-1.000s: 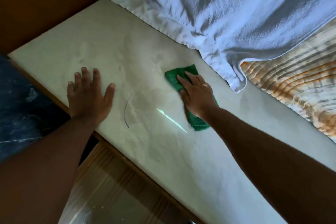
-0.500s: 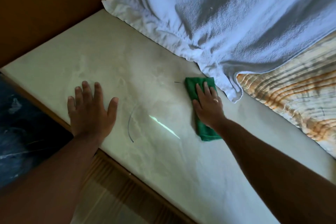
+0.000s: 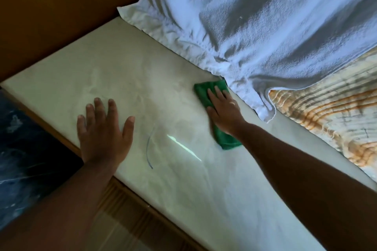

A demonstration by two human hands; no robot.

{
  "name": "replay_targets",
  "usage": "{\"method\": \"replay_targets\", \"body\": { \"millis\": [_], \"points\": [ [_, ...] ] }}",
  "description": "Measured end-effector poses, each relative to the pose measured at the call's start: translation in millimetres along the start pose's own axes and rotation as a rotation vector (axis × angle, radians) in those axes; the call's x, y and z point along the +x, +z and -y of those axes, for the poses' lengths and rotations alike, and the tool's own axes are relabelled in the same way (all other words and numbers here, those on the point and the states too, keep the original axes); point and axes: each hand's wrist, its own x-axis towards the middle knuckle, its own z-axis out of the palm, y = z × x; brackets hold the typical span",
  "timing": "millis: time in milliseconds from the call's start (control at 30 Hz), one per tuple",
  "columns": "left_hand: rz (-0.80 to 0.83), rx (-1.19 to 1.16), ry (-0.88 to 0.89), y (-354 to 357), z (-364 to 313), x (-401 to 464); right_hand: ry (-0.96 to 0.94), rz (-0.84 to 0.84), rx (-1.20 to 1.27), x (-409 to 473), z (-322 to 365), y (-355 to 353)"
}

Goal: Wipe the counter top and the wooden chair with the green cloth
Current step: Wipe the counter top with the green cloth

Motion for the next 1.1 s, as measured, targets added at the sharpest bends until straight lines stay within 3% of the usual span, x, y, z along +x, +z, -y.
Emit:
{"method": "replay_targets", "body": {
  "millis": [67, 133, 200, 300, 433, 533, 633, 767, 1000, 1100],
  "points": [
    [0.001, -0.008, -0.004, 0.2, 0.5, -0.1, -0.021, -0.036, 0.003, 8.5, 26.7, 7.2],
    [0.002, -0.021, -0.006, -0.8, 0.1, -0.5, -0.283, -0.059, 0.016, -22.9, 56.4, 25.2],
    [0.005, -0.021, -0.008, -1.8, -0.2, -1.7, -0.490, 0.025, 0.101, -73.6, 71.7, 36.4],
    [0.004, -0.017, -0.008, -0.6, 1.1, -2.1, -0.618, 0.070, 0.166, -66.7, 37.5, 30.0],
    [-0.001, 0.007, -0.013, 1.6, 1.8, 0.7, -0.174, -0.050, 0.195, 10.2, -8.3, 9.5],
    [0.006, 0.012, -0.011, 1.0, 0.1, 0.7, -0.021, -0.113, 0.254, 18.6, 0.4, 16.0],
    [0.012, 0.013, -0.012, -1.6, -0.2, -0.7, -0.155, -0.121, 0.298, -34.0, 24.2, 33.0],
    [0.027, 0.012, -0.014, -0.6, -0.2, -1.4, -0.378, 0.019, 0.364, -76.1, 17.6, 32.8],
    [0.021, -0.005, -0.013, 1.7, 0.8, -0.4, 0.081, -0.161, 0.419, 27.3, 6.7, 10.2],
    [0.025, -0.011, -0.017, -1.0, 0.2, -0.9, -0.089, -0.109, 0.410, -8.0, 37.1, 23.2]
  ]
}}
